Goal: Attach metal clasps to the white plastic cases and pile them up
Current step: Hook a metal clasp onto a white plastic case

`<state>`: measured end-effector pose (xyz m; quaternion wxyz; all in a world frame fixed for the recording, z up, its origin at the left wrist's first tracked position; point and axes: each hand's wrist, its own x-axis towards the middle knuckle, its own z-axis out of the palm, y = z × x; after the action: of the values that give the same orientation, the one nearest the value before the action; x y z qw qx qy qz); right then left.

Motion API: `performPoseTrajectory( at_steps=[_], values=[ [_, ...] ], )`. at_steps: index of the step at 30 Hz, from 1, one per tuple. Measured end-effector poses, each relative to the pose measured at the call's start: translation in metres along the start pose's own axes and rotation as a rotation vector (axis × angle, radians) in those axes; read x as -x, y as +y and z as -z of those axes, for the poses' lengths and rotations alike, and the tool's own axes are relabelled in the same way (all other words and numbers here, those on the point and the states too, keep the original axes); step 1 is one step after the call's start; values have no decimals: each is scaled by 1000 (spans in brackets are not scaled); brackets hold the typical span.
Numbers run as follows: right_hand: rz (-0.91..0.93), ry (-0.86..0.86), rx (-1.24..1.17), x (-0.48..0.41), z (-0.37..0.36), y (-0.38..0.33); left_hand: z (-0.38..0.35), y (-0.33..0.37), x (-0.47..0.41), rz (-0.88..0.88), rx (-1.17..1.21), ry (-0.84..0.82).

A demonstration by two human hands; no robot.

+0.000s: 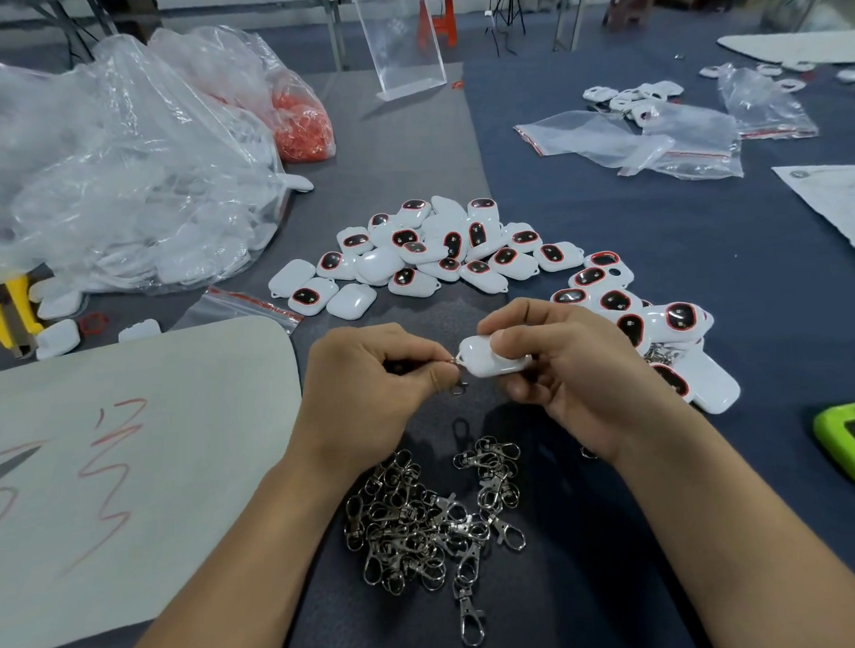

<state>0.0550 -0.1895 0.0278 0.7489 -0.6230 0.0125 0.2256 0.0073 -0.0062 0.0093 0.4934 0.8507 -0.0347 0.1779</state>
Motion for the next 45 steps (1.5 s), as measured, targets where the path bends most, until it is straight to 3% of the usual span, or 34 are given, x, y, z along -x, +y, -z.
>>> performPoseTrajectory(
  at_steps=[6, 9, 13, 17, 21, 24, 30, 33, 39, 45],
  values=[
    [182, 24, 167, 4, -8, 6, 5, 3, 4, -158, -307, -29],
    [211, 28, 141, 5, -12, 6, 4, 3, 6, -154, -319, 29],
    [64, -13, -108, 5, -12, 2, 0, 3, 2, 11, 50, 136],
    [-4, -58, -277, 3, -11, 2, -5, 7, -2, 196, 431, 12],
    [13, -72, -267, 4, -12, 2, -5, 6, -2, 295, 546, -64],
    [70, -28, -180, 4, -11, 3, -1, 6, -3, 195, 377, -35],
    [342, 50, 171, 8, -17, 10, 7, 8, 5, -326, -517, -59],
    [359, 47, 171, 8, -20, 10, 6, 9, 7, -373, -597, -3],
    [58, 19, -197, 3, -16, 6, 0, 8, 5, 85, -23, 31],
    [28, 0, -211, 1, -14, 4, -7, 8, 5, 195, 225, -30]
  ],
)
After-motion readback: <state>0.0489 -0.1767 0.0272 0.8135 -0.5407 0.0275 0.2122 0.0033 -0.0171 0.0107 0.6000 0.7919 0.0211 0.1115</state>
